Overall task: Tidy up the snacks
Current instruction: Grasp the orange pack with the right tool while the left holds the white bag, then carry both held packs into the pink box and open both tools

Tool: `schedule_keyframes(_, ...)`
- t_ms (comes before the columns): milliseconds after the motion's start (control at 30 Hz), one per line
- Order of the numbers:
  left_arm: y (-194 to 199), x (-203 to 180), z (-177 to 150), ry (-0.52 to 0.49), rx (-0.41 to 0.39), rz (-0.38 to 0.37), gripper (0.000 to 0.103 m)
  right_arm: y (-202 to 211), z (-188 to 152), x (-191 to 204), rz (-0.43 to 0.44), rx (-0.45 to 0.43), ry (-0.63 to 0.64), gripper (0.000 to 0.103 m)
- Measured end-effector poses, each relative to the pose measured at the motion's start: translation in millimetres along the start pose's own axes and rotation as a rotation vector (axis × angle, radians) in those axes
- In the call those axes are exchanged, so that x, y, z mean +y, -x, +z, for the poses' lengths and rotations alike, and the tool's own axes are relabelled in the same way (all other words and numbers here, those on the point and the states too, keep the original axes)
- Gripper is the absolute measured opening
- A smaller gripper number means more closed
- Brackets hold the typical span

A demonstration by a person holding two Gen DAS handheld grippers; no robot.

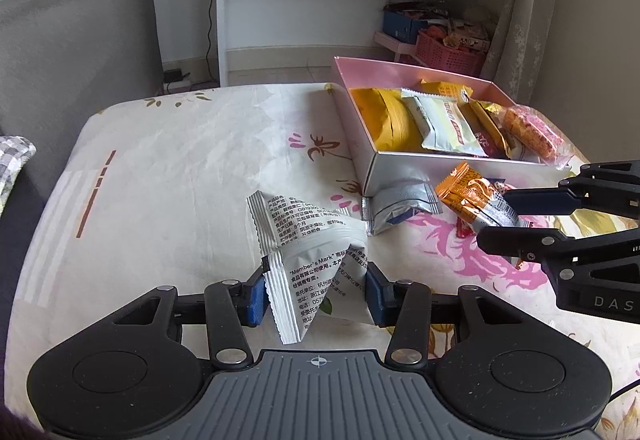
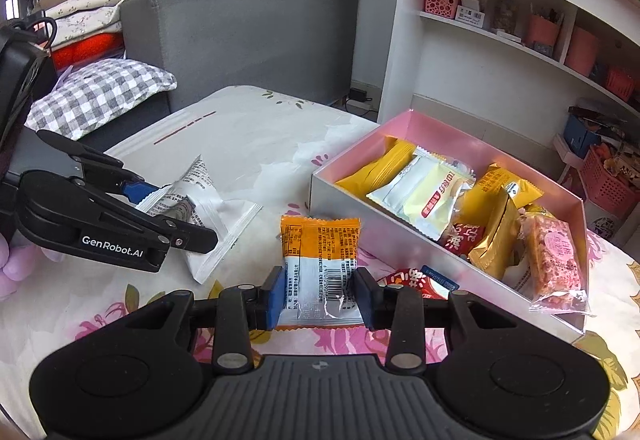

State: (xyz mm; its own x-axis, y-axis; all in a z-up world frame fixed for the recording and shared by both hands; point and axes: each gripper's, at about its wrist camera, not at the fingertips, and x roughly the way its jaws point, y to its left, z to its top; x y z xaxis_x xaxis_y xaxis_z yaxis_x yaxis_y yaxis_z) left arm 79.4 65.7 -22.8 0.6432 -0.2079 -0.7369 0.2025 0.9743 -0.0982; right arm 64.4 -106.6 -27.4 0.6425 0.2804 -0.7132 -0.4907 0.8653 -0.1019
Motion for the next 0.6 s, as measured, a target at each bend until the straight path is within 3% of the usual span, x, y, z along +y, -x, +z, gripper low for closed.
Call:
schedule_keyframes(467,-8,-8,62,0.125,-0.115,-0.06,0.045,6,19,-60,-0.137,-0.138,-0.303,0.029)
schedule_keyframes(600,-28,-25,93,0.069,-0.148,-0.081,0.045,-3,27,-83,-0.184,-0.157,-0.365,0.029)
